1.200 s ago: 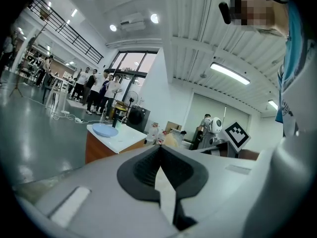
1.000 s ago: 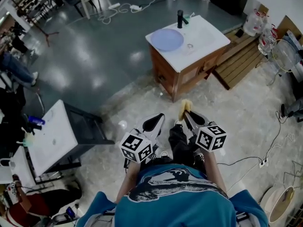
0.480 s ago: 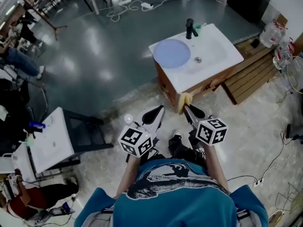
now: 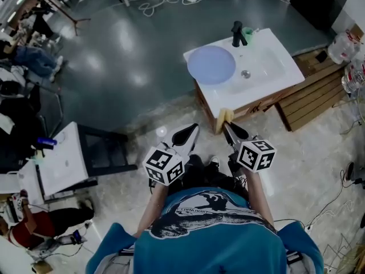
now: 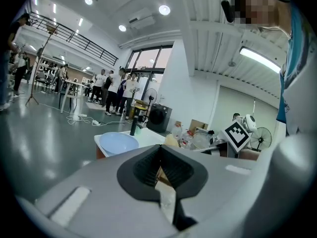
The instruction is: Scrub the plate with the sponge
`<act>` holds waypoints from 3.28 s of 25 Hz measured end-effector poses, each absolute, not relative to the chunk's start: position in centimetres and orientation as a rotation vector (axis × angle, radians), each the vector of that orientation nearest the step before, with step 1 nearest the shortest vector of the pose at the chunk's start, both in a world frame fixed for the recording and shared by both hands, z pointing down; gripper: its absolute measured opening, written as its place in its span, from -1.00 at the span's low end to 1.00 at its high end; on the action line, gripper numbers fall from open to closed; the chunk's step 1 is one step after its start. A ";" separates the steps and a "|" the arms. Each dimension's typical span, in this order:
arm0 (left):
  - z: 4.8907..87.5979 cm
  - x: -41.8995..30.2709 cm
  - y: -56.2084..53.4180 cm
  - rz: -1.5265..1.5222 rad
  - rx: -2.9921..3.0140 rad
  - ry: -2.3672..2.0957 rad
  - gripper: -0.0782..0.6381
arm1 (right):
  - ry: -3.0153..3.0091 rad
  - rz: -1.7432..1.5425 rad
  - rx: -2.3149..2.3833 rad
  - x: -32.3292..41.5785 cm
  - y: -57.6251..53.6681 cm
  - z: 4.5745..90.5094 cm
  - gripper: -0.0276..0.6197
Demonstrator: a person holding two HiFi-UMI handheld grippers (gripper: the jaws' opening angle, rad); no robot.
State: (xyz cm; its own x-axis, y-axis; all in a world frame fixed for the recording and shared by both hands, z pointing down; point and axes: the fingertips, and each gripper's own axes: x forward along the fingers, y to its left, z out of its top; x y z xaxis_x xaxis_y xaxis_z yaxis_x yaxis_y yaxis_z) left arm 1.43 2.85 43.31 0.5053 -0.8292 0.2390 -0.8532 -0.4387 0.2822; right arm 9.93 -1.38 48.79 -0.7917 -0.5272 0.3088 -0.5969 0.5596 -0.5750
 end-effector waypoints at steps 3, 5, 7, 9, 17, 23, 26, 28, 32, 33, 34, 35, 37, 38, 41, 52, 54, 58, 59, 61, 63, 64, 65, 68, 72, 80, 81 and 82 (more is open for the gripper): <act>43.7 0.7 2.2 0.090 2.359 -1.418 -0.74 | -2.669 1.057 0.951 9.5 -2.2 49.3 -0.82; 44.0 0.1 1.6 0.085 2.343 -1.424 -0.74 | -2.662 1.062 0.943 9.1 -2.8 49.5 -0.82; 44.4 -0.6 0.6 0.079 2.331 -1.428 -0.74 | -2.653 1.066 0.942 8.8 -3.6 49.9 -0.82; 44.7 -1.3 -0.6 0.072 2.323 -1.432 -0.74 | -2.641 1.070 0.954 8.5 -4.6 50.2 -0.82; 46.2 -6.4 -8.2 0.103 2.296 -1.432 -0.72 | -2.579 1.078 1.049 7.0 -10.8 51.3 -0.82; 48.9 -9.6 -15.9 0.212 2.306 -1.341 -0.65 | -2.524 1.058 1.124 4.9 -17.0 52.1 -0.82; 51.8 -11.0 -19.8 0.304 2.297 -1.296 -0.51 | -2.486 1.018 1.161 4.0 -20.5 52.7 -0.82; 54.3 -11.6 -21.9 0.385 2.290 -1.247 -0.42 | -2.451 0.990 1.189 3.8 -22.9 53.3 -0.82; 59.7 -12.6 -24.8 0.490 2.213 -1.134 -0.22 | -2.356 0.945 1.242 3.6 -27.2 55.2 -0.82; 60.6 -12.8 -25.4 0.487 2.185 -1.114 -0.19 | -2.332 0.931 1.250 3.6 -28.3 55.7 -0.82; 61.5 -12.9 -26.0 0.478 2.157 -1.098 -0.18 | -2.307 0.918 1.257 3.7 -29.3 56.2 -0.82; 62.3 -12.9 -26.5 0.470 2.132 -1.082 -0.18 | -2.278 0.906 1.261 3.8 -30.2 56.9 -0.82; 63.8 -12.8 -27.3 0.481 2.099 -1.056 -0.18 | -2.213 0.893 1.269 4.1 -31.7 58.3 -0.82; 64.3 -12.8 -27.6 0.500 2.094 -1.045 -0.20 | -2.180 0.887 1.273 4.3 -32.4 59.0 -0.82; 65.5 -12.1 -28.0 0.502 2.095 -0.979 -0.24 | -2.093 0.871 1.296 5.0 -34.0 60.8 -0.82; 65.1 -10.6 -28.4 0.457 2.120 -0.900 -0.36 | -1.839 0.817 1.321 7.1 -36.5 65.5 -0.82; 65.0 -10.8 -28.5 0.485 2.131 -0.915 -0.35 | -1.824 0.764 1.292 6.5 -36.9 65.6 -0.82; 65.0 -10.9 -28.4 0.501 2.130 -0.921 -0.34 | -1.736 0.700 1.248 5.8 -37.8 65.8 -0.82; 65.0 -10.7 -28.4 0.502 2.131 -0.917 -0.34 | -1.702 0.678 1.242 5.9 -38.0 65.8 -0.82; 65.4 -10.6 -28.2 0.499 2.123 -0.906 -0.34 | -1.722 0.634 1.214 4.6 -38.9 65.7 -0.82; 65.4 -10.6 -28.1 0.485 2.117 -0.909 -0.34 | -1.748 0.618 1.187 3.0 -39.2 65.5 -0.82; 65.3 -10.7 -28.1 0.478 2.116 -0.918 -0.34 | -1.732 0.617 1.175 2.6 -38.9 65.5 -0.82; 65.1 -10.8 -28.2 0.472 2.115 -0.928 -0.34 | -1.713 0.616 1.158 2.3 -38.5 65.6 -0.82; 65.0 -11.0 -28.4 0.451 2.105 -0.950 -0.34 | -1.741 0.600 1.050 -0.4 -37.0 66.2 -0.82; 65.1 -11.3 -28.2 0.399 2.078 -0.959 -0.36 | -1.920 0.521 0.875 -5.4 -35.1 66.0 -0.82; 65.3 -11.7 -28.4 0.382 2.039 -1.014 -0.40 | -1.954 0.632 0.698 -6.7 -29.6 66.1 -0.82; 65.3 -11.7 -28.5 0.383 2.036 -1.023 -0.40 | -1.949 0.646 0.678 -6.6 -29.0 66.1 -0.82; 65.4 -11.7 -28.6 0.387 2.034 -1.031 -0.40 | -1.943 0.658 0.663 -6.4 -28.4 66.2 -0.82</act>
State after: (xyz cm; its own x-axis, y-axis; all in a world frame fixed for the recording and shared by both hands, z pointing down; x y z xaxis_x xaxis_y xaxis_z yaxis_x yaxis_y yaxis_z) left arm -11.74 -28.56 65.37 0.6201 -0.5335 0.5752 -0.7802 -0.3429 0.5231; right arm -6.41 -28.37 66.19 -0.4053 -0.1755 0.8972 -0.6844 0.7089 -0.1705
